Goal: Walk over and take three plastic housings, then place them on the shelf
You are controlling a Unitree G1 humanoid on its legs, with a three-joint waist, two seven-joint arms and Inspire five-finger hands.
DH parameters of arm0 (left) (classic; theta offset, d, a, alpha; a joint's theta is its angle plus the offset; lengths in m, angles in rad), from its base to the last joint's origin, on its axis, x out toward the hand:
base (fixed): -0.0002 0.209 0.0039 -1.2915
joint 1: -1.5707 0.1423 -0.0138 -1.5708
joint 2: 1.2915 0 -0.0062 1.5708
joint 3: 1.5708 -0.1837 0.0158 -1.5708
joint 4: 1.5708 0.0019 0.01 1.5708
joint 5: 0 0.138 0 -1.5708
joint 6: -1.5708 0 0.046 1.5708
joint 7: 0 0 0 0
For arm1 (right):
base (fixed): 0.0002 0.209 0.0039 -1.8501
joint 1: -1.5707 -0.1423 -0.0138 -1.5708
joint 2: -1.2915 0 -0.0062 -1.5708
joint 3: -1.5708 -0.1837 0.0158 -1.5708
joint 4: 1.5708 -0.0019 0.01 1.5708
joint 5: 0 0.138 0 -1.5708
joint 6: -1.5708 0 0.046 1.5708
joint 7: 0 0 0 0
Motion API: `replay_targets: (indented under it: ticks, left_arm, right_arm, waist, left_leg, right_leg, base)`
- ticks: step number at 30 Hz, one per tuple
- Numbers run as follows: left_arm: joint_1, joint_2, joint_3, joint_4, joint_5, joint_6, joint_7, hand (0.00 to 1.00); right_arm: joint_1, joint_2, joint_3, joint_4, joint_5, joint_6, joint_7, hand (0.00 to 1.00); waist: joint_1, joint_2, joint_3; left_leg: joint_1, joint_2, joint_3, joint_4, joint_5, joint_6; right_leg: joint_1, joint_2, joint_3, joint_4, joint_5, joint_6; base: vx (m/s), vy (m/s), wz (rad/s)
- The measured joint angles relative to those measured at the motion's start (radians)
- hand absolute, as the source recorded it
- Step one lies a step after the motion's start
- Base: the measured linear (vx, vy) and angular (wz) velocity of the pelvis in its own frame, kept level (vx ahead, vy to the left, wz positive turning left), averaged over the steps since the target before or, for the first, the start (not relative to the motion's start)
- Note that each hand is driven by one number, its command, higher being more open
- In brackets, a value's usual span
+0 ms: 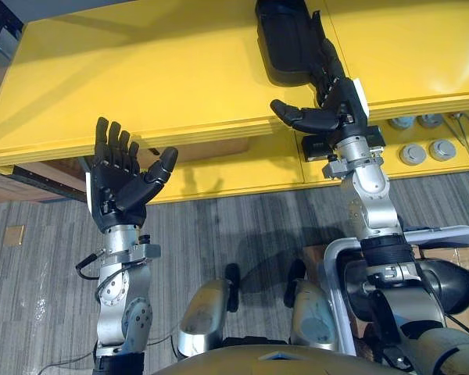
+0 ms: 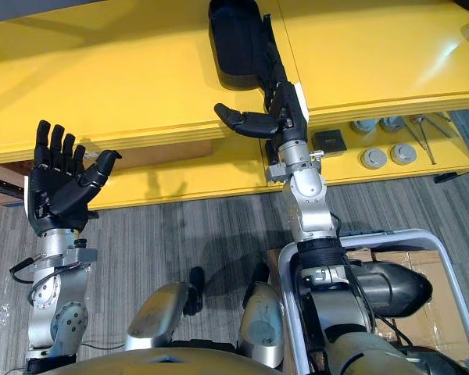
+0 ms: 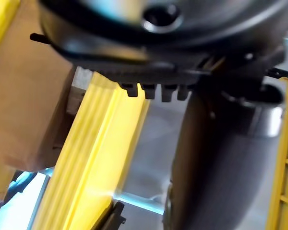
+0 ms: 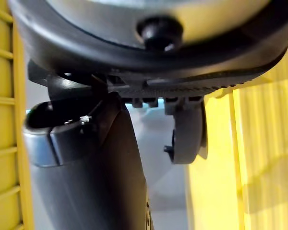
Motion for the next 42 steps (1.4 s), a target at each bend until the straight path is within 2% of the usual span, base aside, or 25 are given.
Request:
replay_targets:
  ticks: [6, 12, 19, 22, 26, 32, 34, 38, 40, 42]
  left_arm:
    - [0.0, -0.001, -0.004, 0.0, 0.0, 0.0, -0.016, 1.0]
    - [0.013, -0.002, -0.027, -0.001, 0.005, 0.0, -0.035, 1.0]
    - [0.015, -0.003, -0.047, -0.003, 0.005, 0.0, -0.074, 1.0]
    - [0.012, -0.01, -0.048, -0.004, 0.005, 0.0, -0.075, 1.0]
    - [0.012, -0.031, -0.047, -0.005, 0.006, 0.0, -0.073, 1.0]
    - [0.011, -0.043, -0.048, -0.006, 0.005, 0.0, -0.08, 1.0]
    - [0.011, -0.043, -0.049, -0.006, 0.003, 0.0, -0.091, 1.0]
    - [0.011, -0.041, -0.076, -0.006, -0.004, 0.0, -0.105, 1.0]
    - [0.011, -0.041, -0.089, -0.006, -0.01, 0.001, -0.104, 1.0]
    - [0.011, -0.04, -0.094, -0.006, -0.014, 0.002, -0.099, 1.0]
  right_arm:
    - [0.019, 0.001, 0.001, -0.022, -0.01, -0.007, -0.002, 1.0]
    - [0.33, 0.065, 0.001, -0.324, -0.013, 0.015, 0.002, 1.0]
    - [0.565, 0.164, -0.043, -0.505, 0.042, 0.025, 0.007, 1.0]
    - [0.649, 0.209, -0.068, -0.585, 0.08, 0.024, 0.012, 1.0]
    - [0.712, 0.239, -0.082, -0.602, 0.079, 0.024, 0.01, 1.0]
    - [0.767, 0.251, -0.079, -0.597, 0.067, 0.035, -0.016, 1.0]
    - [0.779, 0.252, -0.079, -0.596, 0.061, 0.035, -0.036, 1.0]
    - [0.787, 0.252, -0.083, -0.557, 0.019, 0.036, -0.144, 1.0]
    - [0.814, 0.258, -0.103, -0.553, 0.019, 0.041, -0.171, 1.0]
    - [0.862, 0.271, -0.142, -0.555, 0.018, 0.042, -0.179, 1.0]
  waist:
    - [-0.004, 0.0, 0.0]
    - [-0.008, -0.003, -0.012]
    - [-0.034, -0.048, -0.138]
    - [-0.042, -0.057, -0.174]
    - [-0.062, -0.06, -0.211]
    - [-0.062, -0.056, -0.232]
    - [-0.063, -0.057, -0.238]
    - [-0.063, -0.062, -0.247]
    - [-0.07, -0.062, -0.249]
    - [-0.093, -0.065, -0.254]
  left_leg:
    - [0.007, 0.002, 0.002, -0.008, 0.003, 0.001]
    - [0.074, 0.013, 0.026, -0.062, 0.002, 0.0]
    - [0.12, 0.03, 0.071, -0.104, -0.005, 0.001]
    - [0.152, 0.032, 0.096, -0.129, -0.005, 0.001]
    - [0.177, 0.032, 0.114, -0.158, -0.006, -0.001]
    - [0.191, 0.036, 0.147, -0.179, -0.012, -0.005]
    - [0.191, 0.036, 0.153, -0.184, -0.013, -0.006]
    - [0.207, 0.041, 0.201, -0.18, -0.021, -0.008]
    - [0.212, 0.051, 0.239, -0.161, -0.041, -0.008]
    - [0.21, 0.063, 0.287, -0.139, -0.066, -0.011]
  right_leg:
    - [0.006, 0.003, 0.0, -0.011, 0.002, 0.003]
    - [0.079, 0.036, 0.014, -0.11, 0.029, 0.019]
    - [0.14, 0.071, 0.05, -0.242, 0.073, 0.023]
    - [0.164, 0.077, 0.069, -0.275, 0.082, 0.026]
    - [0.177, 0.083, 0.083, -0.298, 0.091, 0.025]
    - [0.181, 0.093, 0.112, -0.338, 0.122, 0.023]
    - [0.181, 0.094, 0.119, -0.344, 0.127, 0.023]
    - [0.177, 0.107, 0.163, -0.355, 0.139, 0.026]
    - [0.174, 0.118, 0.201, -0.357, 0.146, 0.026]
    - [0.159, 0.128, 0.253, -0.371, 0.161, 0.028]
  base:
    - [0.0, 0.0, 0.0]
    - [0.08, 0.015, -0.12]
    - [0.11, 0.029, -0.2]
    - [0.07, 0.026, -0.25]
    - [0.02, 0.015, -0.15]
    - [-0.04, 0.006, -0.16]
    - [-0.05, 0.001, -0.09]
    - [-0.03, -0.003, -0.3]
    - [-0.03, 0.005, -0.57]
    - [-0.03, 0.013, -0.78]
